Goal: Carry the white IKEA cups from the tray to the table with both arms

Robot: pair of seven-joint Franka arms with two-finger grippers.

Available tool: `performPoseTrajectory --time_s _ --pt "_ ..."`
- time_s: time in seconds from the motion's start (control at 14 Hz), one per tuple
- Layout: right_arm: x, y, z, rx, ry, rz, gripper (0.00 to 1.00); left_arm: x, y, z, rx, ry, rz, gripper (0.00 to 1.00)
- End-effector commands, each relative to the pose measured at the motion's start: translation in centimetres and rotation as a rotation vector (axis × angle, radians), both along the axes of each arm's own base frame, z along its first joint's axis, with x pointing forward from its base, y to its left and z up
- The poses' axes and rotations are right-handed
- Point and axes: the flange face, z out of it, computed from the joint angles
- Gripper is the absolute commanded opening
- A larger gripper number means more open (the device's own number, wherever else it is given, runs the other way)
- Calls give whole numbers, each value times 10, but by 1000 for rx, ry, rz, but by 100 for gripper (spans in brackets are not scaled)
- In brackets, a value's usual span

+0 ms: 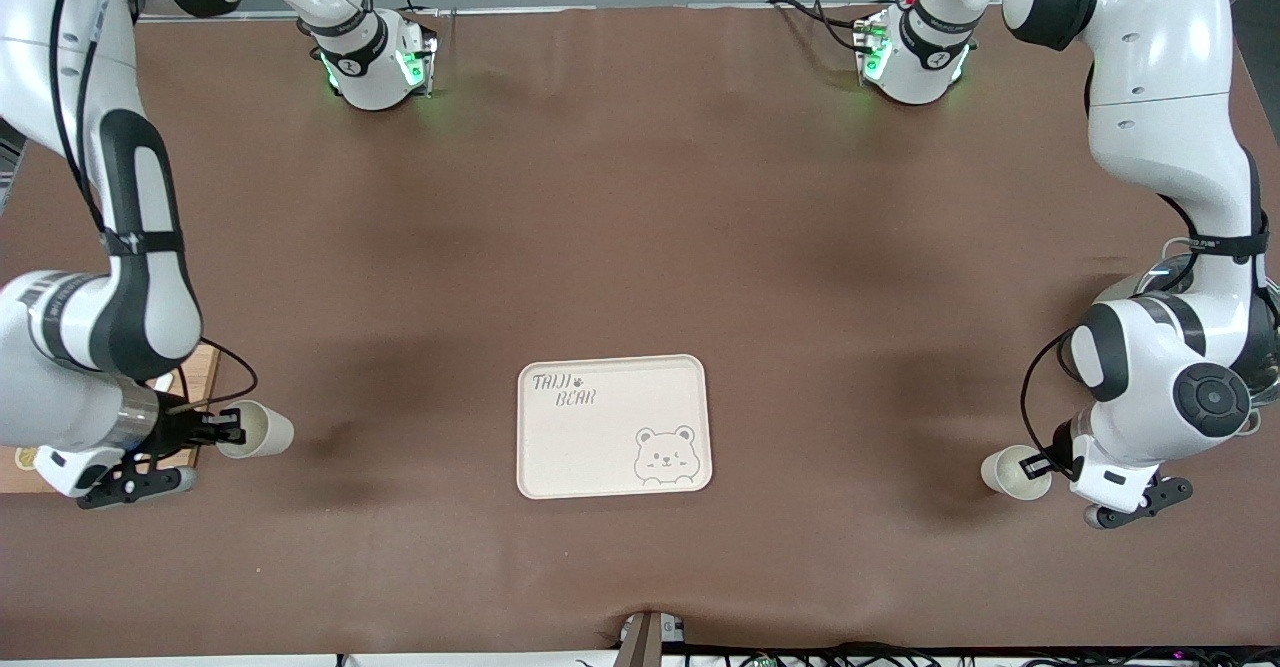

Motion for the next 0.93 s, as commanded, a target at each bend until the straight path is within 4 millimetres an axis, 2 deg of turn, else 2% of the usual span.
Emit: performPoseTrajectory --time_s 0.0,0.07,0.14,0.21,0.43,0.5,0.71,0.86 --pt "6 2 -27 6 -19 1 0 1 1 2 1 -10 -18 0" --pt "7 2 -35 3 -26 4 0 1 1 -1 2 -6 -32 0" --pt "7 1 -41 2 -28 3 0 1 1 -2 4 -4 -50 14" --pt "8 1 -48 1 -28 1 0 1 2 -2 5 -3 -63 32" --pt "10 5 -60 -4 -45 4 0 2 0 5 6 -12 -67 94" --pt "10 4 -64 -6 -48 6 0 3 -1 9 10 -17 -72 100" --pt "11 5 -71 -6 -49 6 0 5 -18 24 15 -37 -90 100" --pt "12 4 -80 -13 -65 4 0 6 -16 49 15 -68 -90 100"
